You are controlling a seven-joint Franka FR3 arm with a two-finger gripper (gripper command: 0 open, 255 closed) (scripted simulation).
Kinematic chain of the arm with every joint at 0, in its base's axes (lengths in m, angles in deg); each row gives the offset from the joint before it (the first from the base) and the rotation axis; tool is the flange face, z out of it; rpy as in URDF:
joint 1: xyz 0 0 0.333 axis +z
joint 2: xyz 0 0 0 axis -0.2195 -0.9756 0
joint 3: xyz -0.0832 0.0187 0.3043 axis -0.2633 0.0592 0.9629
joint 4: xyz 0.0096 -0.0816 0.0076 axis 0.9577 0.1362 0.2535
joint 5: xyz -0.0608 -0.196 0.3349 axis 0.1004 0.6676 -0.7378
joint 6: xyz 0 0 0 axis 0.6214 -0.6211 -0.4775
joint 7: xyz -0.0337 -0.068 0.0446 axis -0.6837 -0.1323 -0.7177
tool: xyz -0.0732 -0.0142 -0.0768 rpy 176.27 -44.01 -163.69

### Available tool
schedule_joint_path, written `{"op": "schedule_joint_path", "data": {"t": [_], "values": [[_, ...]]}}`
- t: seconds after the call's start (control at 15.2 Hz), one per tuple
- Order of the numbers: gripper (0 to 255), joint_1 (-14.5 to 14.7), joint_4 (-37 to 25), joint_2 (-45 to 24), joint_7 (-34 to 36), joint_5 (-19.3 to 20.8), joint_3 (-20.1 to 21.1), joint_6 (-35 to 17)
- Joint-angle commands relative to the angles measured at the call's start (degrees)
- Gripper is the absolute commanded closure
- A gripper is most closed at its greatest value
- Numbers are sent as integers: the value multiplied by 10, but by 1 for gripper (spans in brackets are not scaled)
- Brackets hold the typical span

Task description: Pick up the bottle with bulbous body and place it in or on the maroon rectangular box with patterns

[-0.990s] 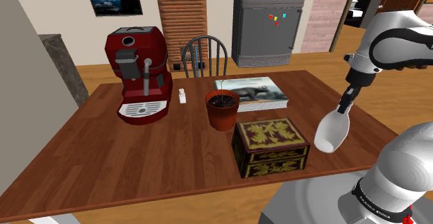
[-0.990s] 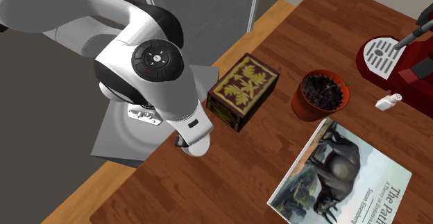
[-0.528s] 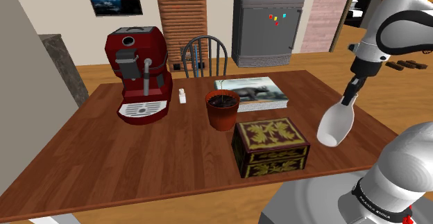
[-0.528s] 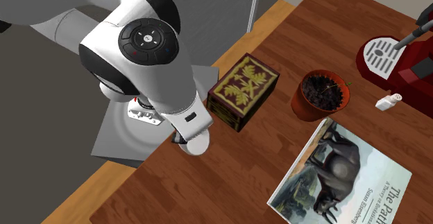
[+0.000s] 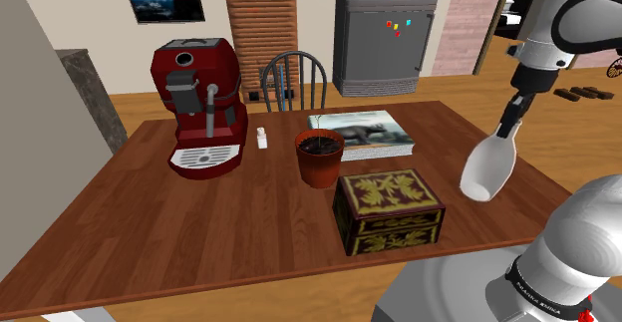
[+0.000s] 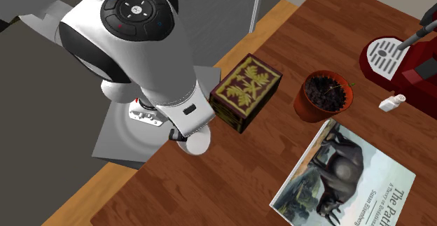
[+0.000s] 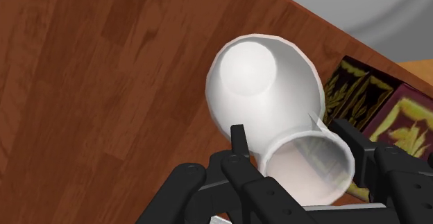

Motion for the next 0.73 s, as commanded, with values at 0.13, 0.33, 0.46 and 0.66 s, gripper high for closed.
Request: {"op": "schedule_joint_path", "data": {"t": [0.13,0.33,0.46,0.66], "values": [[255,4,-33,-5,-1,-8,9,28],[255,7,-59,-12,-1,-14,14,47],[255,9,-77,-17,-2,-17,17,59],[255,12,-103,-25,-3,-22,21,78]]}}
